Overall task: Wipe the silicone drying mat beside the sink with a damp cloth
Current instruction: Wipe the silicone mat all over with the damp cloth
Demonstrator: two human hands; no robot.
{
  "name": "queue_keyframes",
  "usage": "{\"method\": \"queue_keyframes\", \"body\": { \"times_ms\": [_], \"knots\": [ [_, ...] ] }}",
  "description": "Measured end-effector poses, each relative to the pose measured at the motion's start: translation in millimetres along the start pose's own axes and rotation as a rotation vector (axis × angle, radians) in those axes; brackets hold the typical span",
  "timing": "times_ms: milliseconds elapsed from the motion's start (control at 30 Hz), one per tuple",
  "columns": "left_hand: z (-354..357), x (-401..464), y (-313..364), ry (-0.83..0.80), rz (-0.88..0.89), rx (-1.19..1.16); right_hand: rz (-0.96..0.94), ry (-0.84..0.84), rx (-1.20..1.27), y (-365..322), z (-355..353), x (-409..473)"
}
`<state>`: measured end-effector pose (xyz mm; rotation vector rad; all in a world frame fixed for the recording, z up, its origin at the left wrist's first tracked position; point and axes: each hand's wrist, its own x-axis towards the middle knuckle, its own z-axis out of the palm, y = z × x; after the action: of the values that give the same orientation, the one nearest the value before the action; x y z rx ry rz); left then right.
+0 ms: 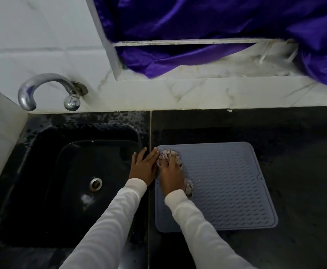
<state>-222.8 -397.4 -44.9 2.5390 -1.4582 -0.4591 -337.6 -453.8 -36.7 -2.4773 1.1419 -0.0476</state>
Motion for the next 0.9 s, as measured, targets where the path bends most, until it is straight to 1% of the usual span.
{"method": "queue_keyframes", "body": {
  "times_ms": [33, 100, 167, 200, 333, 400, 533, 600, 667, 700, 733, 767, 867, 900],
  "knots": [
    [0, 0, 1, 0.001, -0.008, -0.001, -0.009, 0.011, -0.029, 3, 2, -1],
    [-1, 0, 3, 0.002, -0.025, -0.021, -0.048, -0.026, -0.050, 13, -1, 2],
    [-1, 0, 2, 0.004, -0.020, -0.012, -0.014, -0.066, 0.018, 20, -13, 2],
    [-1, 1, 2, 0.001, -0.018, -0.001, -0.007, -0.065, 0.044, 26, -18, 2],
    [-1, 1, 3, -0.003, -0.015, 0.037, 0.008, -0.022, -0.079, 67, -38, 0],
    [-2, 0, 6, 0.003, -0.020, 0.040, 0.013, 0.001, -0.098, 90, -49, 2],
    [-3, 2, 16, 0.005, -0.050, 0.055, 0.092, 0.085, -0.128, 151, -76, -2],
    [-4, 1, 19, 0.006, -0.060, 0.058, 0.127, 0.078, -0.185, 191, -92, -2],
    [-3, 1, 22, 0.008, -0.071, 0.066, 0.230, 0.053, -0.261, 233, -115, -4],
    [-2, 1, 23, 0.008, -0.078, 0.069, 0.234, 0.063, -0.340, 254, -125, -4],
    [-2, 1, 23, 0.012, -0.083, 0.068, 0.255, 0.080, -0.348, 265, -137, -5],
    [-1, 1, 24, 0.018, -0.090, 0.066, 0.246, 0.078, -0.339, 276, -143, -5],
    [3, 1, 29, 0.022, -0.116, 0.076, 0.296, 0.084, -0.179, 281, -153, -9],
    [4, 2, 30, 0.027, -0.124, 0.077, 0.298, 0.085, -0.179, 279, -152, -9]
  ]
}}
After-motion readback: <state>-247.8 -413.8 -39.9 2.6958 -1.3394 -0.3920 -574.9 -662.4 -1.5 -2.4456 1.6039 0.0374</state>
